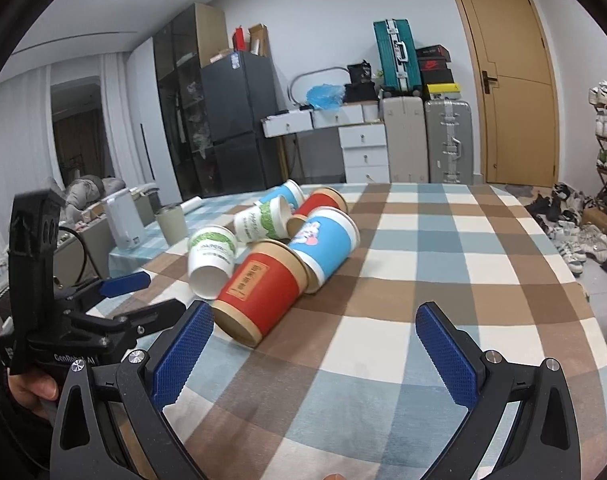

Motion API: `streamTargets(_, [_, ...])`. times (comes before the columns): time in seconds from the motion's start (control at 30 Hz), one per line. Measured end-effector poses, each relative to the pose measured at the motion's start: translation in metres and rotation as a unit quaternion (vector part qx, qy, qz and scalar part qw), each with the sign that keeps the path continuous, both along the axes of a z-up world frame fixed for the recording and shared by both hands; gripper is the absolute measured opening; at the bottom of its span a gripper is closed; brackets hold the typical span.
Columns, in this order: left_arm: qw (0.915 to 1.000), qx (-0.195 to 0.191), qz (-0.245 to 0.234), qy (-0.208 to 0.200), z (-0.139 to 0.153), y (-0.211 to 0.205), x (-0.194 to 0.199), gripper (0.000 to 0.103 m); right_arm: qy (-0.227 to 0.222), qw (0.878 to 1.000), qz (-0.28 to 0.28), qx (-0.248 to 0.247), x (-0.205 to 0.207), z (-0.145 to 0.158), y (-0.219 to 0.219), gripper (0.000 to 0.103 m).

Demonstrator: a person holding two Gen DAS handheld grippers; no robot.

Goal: Flip cup upright
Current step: 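Move the left tool toward the red kraft cup and close around its body, then lift the red kraft cup with the left tool and rotate it mouth-up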

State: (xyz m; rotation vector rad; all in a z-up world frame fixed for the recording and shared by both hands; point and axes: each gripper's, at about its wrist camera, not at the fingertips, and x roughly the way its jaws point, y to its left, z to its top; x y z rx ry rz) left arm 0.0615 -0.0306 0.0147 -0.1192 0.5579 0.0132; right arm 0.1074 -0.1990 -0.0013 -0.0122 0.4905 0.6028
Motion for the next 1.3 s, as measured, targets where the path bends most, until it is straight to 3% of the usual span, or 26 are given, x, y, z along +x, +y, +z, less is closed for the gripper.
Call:
streamTargets(0.17, [0.9997,-0.003,-0.004,0.023,-0.003,-0.007,0.02,0.102,0.021,1.0,-0.012,0.0,0.005,-0.003,-0.004,0.103])
streamTargets(0.63, [0.9971,0.01,-0.024,0.071,-0.015,-0.032,0.072,0.096,0.028,0.999,-0.024,0.01,0.009,-0.003,-0.011,0.103])
streamTargets(0.87, [0.9947,-0.002,-0.025,0.1,-0.022,-0.033,0.086,0.082,0.046,0.999,-0.016,0.022,0.013,-0.005,-0.012,0.103])
streamTargets(0.93, [0.9948,-0.003,-0.025,0.099,-0.021,-0.034,0.088,0.075,0.046,0.999,-0.015,0.022,0.013,-0.005,-0.012,0.103])
streamTargets(1.0, [0.9945,-0.004,-0.028,0.1,-0.021,-0.034,0.089,0.058,0.047,0.999,-0.014,0.021,0.013,-0.006,-0.011,0.103])
streamTargets(1.3, [0.9952,-0.015,-0.028,0.092,-0.021,-0.032,0.078,0.055,0.048,0.999,-0.006,0.021,0.012,-0.006,-0.01,0.103])
